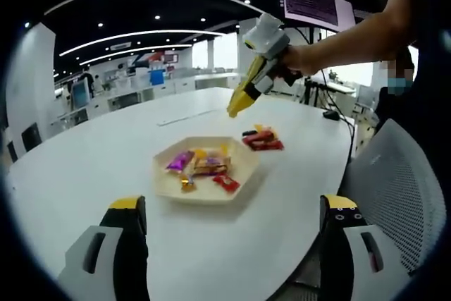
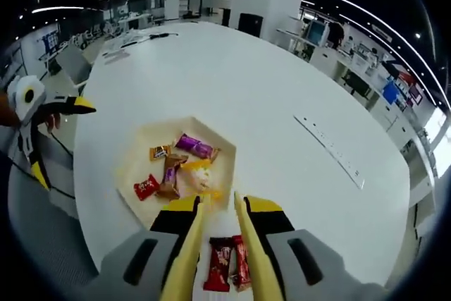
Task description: Place the target food into the container with the food tongs after gripping and lifting it, then release it inside without dropping or visibly crushing the food.
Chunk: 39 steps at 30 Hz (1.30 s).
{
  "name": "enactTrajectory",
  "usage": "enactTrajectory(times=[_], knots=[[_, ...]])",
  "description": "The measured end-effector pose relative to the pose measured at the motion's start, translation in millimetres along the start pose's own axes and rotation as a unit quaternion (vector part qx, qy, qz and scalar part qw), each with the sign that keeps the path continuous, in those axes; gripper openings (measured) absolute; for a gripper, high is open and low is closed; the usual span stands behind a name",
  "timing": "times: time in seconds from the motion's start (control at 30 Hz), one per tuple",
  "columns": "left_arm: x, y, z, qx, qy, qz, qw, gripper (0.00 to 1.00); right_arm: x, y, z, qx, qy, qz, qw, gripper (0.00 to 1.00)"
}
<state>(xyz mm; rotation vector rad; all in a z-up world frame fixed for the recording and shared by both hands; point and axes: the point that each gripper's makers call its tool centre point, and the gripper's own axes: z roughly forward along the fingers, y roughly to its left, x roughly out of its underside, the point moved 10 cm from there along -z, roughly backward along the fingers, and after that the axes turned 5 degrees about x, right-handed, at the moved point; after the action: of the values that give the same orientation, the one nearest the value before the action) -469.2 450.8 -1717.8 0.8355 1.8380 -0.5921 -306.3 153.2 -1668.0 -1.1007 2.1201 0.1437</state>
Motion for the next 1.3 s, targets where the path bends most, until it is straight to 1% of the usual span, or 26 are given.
enactTrajectory(times=[0.2,0.27,0.3,0.33,0.47,0.63,0.8,0.93,1.13,1.27,1.3], knots=[[1.4,0.0,0,0.002,0.005,0.001,1.0,0.99,29.2,-16,-22,0.019,0.004,0.015,0.9997,0.24],[1.1,-0.3,0,0.003,0.005,0.001,1.0,0.99,35.5,-20,-27,0.022,0.005,0.021,0.9995,0.24],[1.1,-0.3,0,0.002,0.005,0.001,1.0,0.99,39.4,-22,-31,0.02,-0.002,0.019,0.9996,0.24],[1.3,-0.3,1,0.003,0.006,0.0,1.0,0.99,41.4,-23,-34,0.017,-0.007,0.018,0.9997,0.24],[1.8,-0.3,1,0.002,0.009,0.001,1.0,0.99,50.8,-30,-48,0.022,-0.01,0.023,0.9995,0.23],[2.0,0.6,0,-0.002,0.01,0.001,1.0,0.99,61.9,-38,-58,0.027,-0.013,0.035,0.9989,0.24],[2.6,1.1,0,-0.005,0.012,0.002,0.9999,0.99,74.1,-44,-62,0.033,-0.014,0.046,0.9983,0.24],[3.8,3.3,1,-0.008,0.014,-0.007,0.9998,0.99,84.5,-50,-65,0.036,-0.014,0.057,0.9976,0.24],[5.6,1.1,2,-0.001,0.026,-0.001,0.9997,0.99,95.8,-54,-65,0.039,-0.009,0.056,0.9976,0.25],[4.0,1.7,1,0.001,0.016,-0.003,0.9999,1.0,100.1,-56,-64,0.034,-0.006,0.055,0.9979,0.25],[3.3,2.6,0,0.0,0.007,-0.003,1.0,1.0,100.4,-56,-64,0.033,-0.007,0.054,0.998,0.25]])
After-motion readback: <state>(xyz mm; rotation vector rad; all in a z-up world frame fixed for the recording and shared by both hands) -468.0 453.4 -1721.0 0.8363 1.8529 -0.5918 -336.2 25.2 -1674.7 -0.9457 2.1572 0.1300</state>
